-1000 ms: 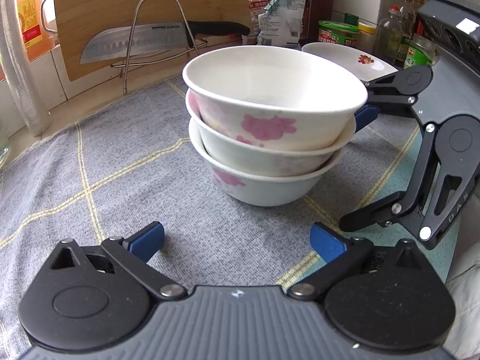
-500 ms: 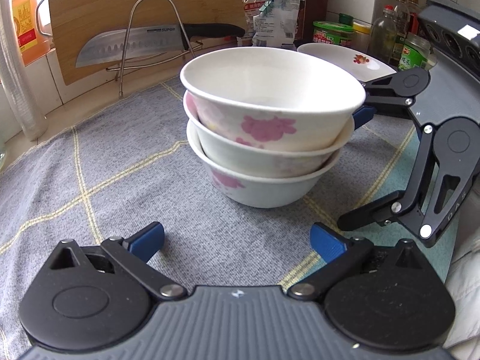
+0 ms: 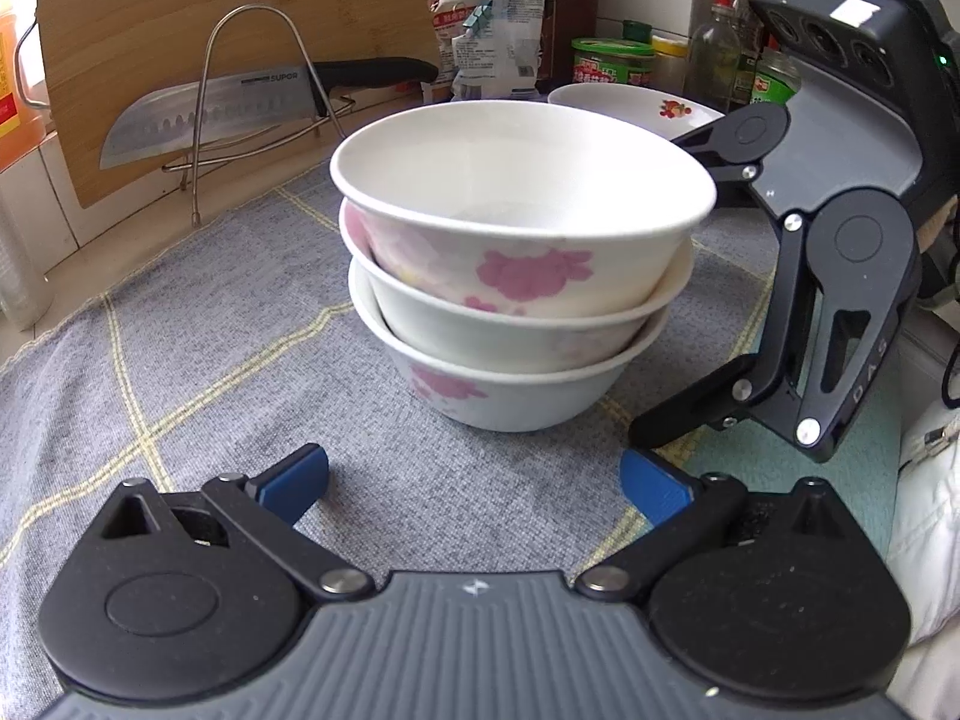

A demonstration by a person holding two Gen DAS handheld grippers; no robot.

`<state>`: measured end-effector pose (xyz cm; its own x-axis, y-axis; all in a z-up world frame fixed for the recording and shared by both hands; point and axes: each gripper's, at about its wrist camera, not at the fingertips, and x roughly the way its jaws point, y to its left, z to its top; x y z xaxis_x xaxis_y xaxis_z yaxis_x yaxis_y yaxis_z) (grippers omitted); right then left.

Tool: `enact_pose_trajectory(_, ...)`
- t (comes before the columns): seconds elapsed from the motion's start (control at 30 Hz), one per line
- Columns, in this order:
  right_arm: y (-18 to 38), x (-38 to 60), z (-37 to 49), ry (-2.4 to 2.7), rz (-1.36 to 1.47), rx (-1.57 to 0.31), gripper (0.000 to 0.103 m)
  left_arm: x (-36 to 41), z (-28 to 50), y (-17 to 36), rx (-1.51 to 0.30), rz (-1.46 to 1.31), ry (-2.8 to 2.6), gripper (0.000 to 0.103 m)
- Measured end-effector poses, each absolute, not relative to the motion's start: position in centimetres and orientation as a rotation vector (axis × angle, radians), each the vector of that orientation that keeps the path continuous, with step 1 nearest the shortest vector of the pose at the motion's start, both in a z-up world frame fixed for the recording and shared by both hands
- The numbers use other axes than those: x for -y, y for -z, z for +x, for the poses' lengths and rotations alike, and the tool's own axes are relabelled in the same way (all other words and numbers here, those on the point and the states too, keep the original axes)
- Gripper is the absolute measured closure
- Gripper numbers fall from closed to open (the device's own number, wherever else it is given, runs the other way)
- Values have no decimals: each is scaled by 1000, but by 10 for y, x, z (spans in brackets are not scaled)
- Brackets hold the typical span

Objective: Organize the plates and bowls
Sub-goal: 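Bring the left gripper to the bowl stack while the right gripper grips its opposite rim, then lift the bowl stack with both grippers and carry it over the plate stack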

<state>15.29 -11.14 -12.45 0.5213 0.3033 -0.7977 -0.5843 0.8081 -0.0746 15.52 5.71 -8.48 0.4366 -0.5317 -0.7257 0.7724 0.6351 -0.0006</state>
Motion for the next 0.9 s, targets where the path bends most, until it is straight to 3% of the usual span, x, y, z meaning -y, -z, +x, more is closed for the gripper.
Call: enact_pose_trajectory(0.9,103,102,167,-629,-458,-871,0,-59,164,79,-677,484,1074,4)
